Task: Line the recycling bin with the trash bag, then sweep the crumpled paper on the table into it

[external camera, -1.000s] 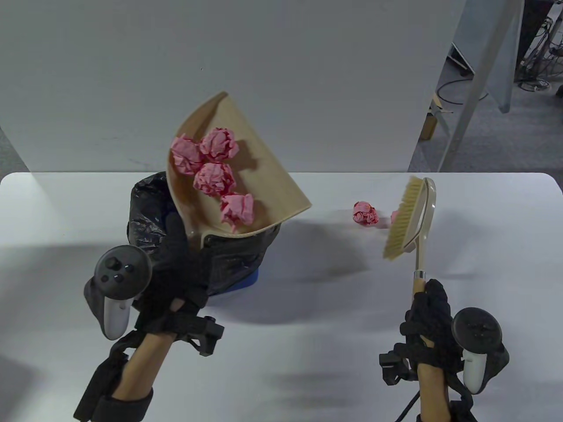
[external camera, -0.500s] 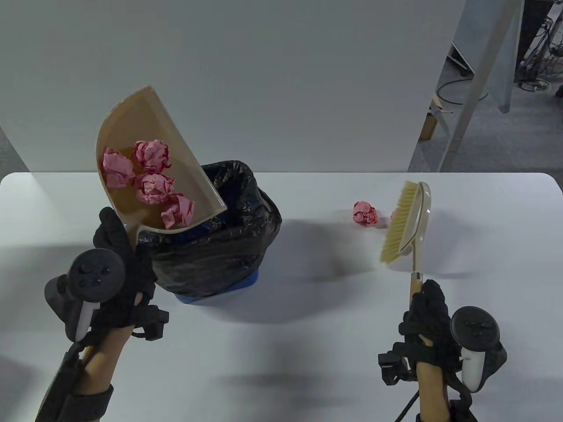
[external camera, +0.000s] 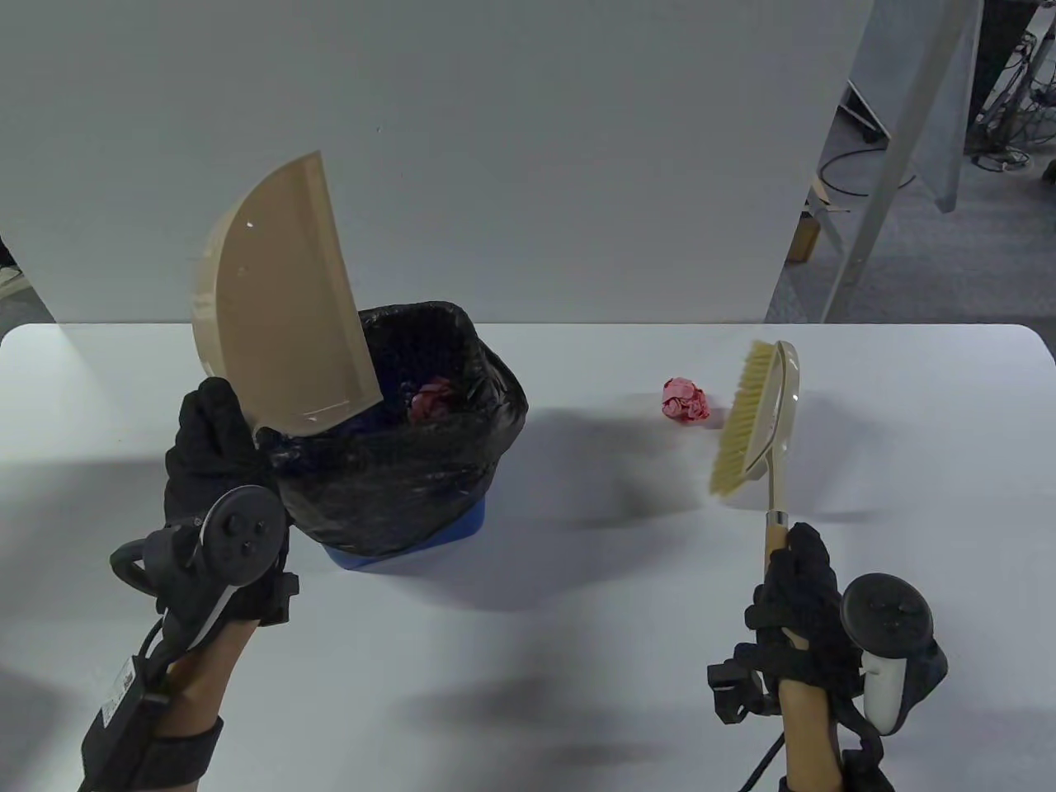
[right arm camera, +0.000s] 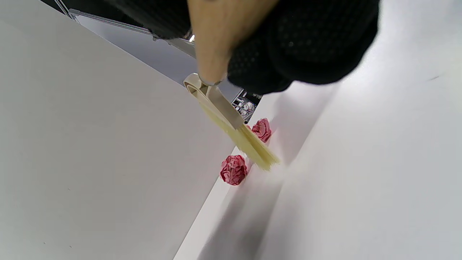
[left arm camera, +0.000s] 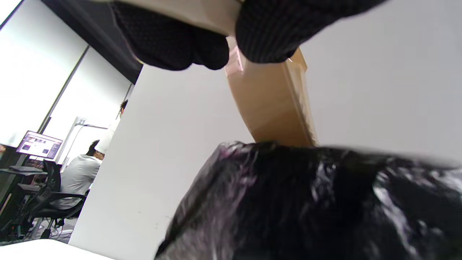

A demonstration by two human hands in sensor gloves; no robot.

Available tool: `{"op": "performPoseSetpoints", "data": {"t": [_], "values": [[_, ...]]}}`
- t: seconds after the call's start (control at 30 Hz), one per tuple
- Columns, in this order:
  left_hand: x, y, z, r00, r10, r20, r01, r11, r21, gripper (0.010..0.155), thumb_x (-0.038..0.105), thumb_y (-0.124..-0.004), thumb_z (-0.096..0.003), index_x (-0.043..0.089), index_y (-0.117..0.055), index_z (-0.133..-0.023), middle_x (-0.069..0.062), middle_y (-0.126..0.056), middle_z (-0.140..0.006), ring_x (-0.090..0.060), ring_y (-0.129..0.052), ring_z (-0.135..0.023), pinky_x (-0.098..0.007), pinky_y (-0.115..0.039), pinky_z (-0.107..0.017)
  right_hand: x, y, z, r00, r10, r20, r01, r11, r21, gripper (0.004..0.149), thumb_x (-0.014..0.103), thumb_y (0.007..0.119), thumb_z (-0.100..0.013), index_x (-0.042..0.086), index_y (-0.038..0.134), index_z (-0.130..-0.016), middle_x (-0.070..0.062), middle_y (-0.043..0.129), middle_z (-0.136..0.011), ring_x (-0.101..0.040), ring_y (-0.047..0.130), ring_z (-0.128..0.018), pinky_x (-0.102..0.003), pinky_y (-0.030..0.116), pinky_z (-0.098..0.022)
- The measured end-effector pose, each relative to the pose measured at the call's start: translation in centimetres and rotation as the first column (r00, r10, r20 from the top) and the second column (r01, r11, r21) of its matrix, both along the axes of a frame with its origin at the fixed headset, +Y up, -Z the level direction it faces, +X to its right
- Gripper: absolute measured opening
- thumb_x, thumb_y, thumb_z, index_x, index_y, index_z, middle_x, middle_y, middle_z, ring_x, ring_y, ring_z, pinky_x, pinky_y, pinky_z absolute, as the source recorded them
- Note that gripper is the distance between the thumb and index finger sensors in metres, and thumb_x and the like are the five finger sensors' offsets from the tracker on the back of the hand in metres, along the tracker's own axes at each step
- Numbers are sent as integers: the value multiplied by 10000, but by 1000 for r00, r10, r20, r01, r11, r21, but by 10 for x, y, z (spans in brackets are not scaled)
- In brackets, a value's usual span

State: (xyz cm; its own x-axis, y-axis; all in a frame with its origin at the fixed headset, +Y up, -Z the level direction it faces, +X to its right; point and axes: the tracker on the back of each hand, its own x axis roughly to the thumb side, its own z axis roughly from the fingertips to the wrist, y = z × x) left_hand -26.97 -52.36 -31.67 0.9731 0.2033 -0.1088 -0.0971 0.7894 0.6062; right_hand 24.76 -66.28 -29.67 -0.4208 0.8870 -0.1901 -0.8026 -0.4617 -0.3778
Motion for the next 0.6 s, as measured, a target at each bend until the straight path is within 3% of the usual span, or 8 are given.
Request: {"op": "performPoseSetpoints", "data": {"t": [0.13, 0.27, 0.4, 0.53, 0.6], "values": [[10, 3, 9, 987, 148, 68, -151, 987, 50, 804, 227, -763, -576, 91, -234, -1165, -218, -407, -1193, -349, -777, -948, -498, -823, -642, 0, 0, 0, 1000, 0, -2, 0, 1000, 7, 547, 277, 553, -638, 31, 430, -1110, -329, 656, -955, -350, 886, -577, -392, 872, -349], [31, 2, 15, 899, 343, 273, -353, 936, -11, 805, 240, -740, -587, 68, -199, -1158, -233, -386, -1188, -341, -766, -953, -484, -824, -651, 0, -1, -1, 1000, -2, -6, 2, 1000, 23, 553, 287, 562, -639, 30, 427, -1110, -325, 655, -957, -346, 885, -581, -389, 872, -352], [68, -4, 14, 687, 530, 497, -499, 842, -207, 805, 249, -734, -593, 67, -191, -1158, -231, -381, -1190, -335, -766, -957, -475, -826, -658, 0, 0, -1, 1000, -8, -11, 8, 999, 53, 566, 303, 577, -639, 32, 422, -1111, -320, 651, -961, -343, 883, -585, -387, 872, -356], [109, -14, 5, 535, 624, 569, -501, 777, -382, 806, 253, -736, -591, 61, -194, -1157, -234, -387, -1187, -333, -771, -952, -470, -832, -657, 0, 1, 0, 1000, -11, -7, 12, 997, 78, 558, 287, 566, -639, 32, 412, -1111, -316, 644, -966, -340, 880, -592, -386, 870, -362], [133, -24, 0, 421, 721, 551, -487, 692, -533, 805, 258, -726, -603, 64, -177, -1159, -233, -371, -1192, -329, -758, -966, -465, -825, -672, 1, 1, 0, 1000, -11, -2, 12, 996, 84, 558, 283, 564, -639, 30, 407, -1111, -314, 639, -969, -339, 878, -595, -385, 869, -365]]}}
